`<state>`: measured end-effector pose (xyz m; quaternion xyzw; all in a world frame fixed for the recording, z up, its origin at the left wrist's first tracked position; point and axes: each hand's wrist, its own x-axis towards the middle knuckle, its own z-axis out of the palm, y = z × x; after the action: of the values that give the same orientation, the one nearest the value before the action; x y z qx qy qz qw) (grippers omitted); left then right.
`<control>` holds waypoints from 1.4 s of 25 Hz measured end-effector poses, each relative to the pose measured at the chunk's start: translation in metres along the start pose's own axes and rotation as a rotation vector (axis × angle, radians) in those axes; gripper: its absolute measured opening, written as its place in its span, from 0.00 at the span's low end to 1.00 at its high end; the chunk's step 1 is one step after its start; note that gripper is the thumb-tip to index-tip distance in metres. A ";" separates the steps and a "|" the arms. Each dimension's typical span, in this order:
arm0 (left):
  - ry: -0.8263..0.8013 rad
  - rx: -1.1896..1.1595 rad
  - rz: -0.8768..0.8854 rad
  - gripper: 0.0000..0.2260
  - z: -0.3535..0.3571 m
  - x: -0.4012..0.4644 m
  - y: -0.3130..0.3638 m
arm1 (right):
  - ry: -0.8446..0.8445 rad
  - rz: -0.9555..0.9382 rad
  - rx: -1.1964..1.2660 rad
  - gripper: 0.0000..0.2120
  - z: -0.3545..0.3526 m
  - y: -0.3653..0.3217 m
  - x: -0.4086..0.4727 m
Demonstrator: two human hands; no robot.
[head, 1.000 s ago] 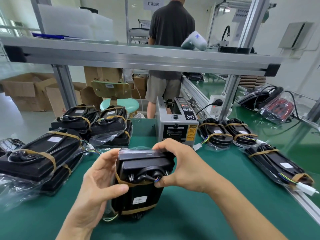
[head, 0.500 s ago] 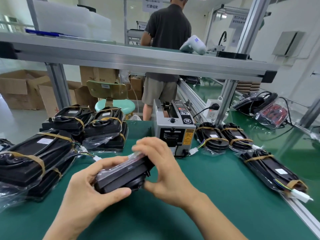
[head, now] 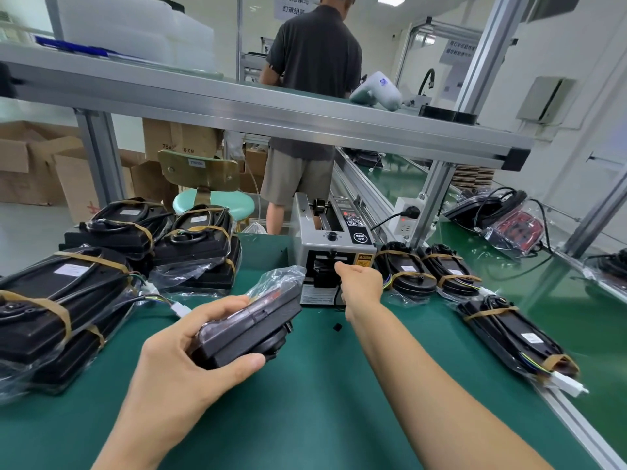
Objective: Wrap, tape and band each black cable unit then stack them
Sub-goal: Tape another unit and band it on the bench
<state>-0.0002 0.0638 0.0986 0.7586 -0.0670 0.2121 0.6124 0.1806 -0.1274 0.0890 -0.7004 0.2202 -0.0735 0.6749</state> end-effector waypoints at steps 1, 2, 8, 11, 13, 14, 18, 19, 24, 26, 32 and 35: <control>-0.008 -0.001 0.004 0.27 0.000 -0.001 0.001 | 0.024 0.017 0.002 0.06 0.003 -0.001 0.003; -0.015 0.001 0.009 0.26 0.000 -0.001 0.001 | 0.044 0.034 0.004 0.09 0.005 -0.001 0.005; -0.066 0.010 0.033 0.24 0.003 -0.004 0.002 | 0.100 0.154 0.093 0.16 0.017 -0.007 0.008; -0.060 0.016 0.033 0.24 0.004 -0.005 0.002 | 0.046 0.199 0.151 0.12 0.012 -0.014 -0.004; -0.039 0.012 0.023 0.25 0.005 -0.004 0.001 | -0.113 0.184 0.229 0.08 -0.004 -0.018 -0.026; -0.029 0.005 0.018 0.25 0.006 -0.003 0.001 | -0.240 0.137 0.272 0.07 -0.015 -0.020 -0.040; -0.001 0.021 0.020 0.25 0.012 0.004 0.000 | -0.760 -0.207 0.183 0.03 -0.047 -0.022 -0.115; 0.007 0.026 0.020 0.24 0.013 0.005 0.000 | -0.813 -0.259 0.164 0.03 -0.049 -0.022 -0.127; 0.040 0.031 0.034 0.24 0.016 0.001 0.000 | -0.722 -0.286 0.096 0.05 -0.045 -0.008 -0.136; 0.048 0.033 0.033 0.24 0.017 0.000 -0.001 | -0.715 -0.270 0.088 0.05 -0.043 -0.006 -0.136; 0.059 0.033 0.025 0.24 0.019 -0.002 -0.002 | -0.670 -0.278 0.077 0.07 -0.041 -0.004 -0.140; 0.062 0.033 0.028 0.24 0.020 -0.002 -0.002 | -0.654 -0.275 0.097 0.04 -0.039 -0.003 -0.143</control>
<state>0.0034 0.0443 0.0932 0.7605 -0.0552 0.2451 0.5987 0.0380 -0.1052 0.1225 -0.6770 -0.1074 0.0541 0.7260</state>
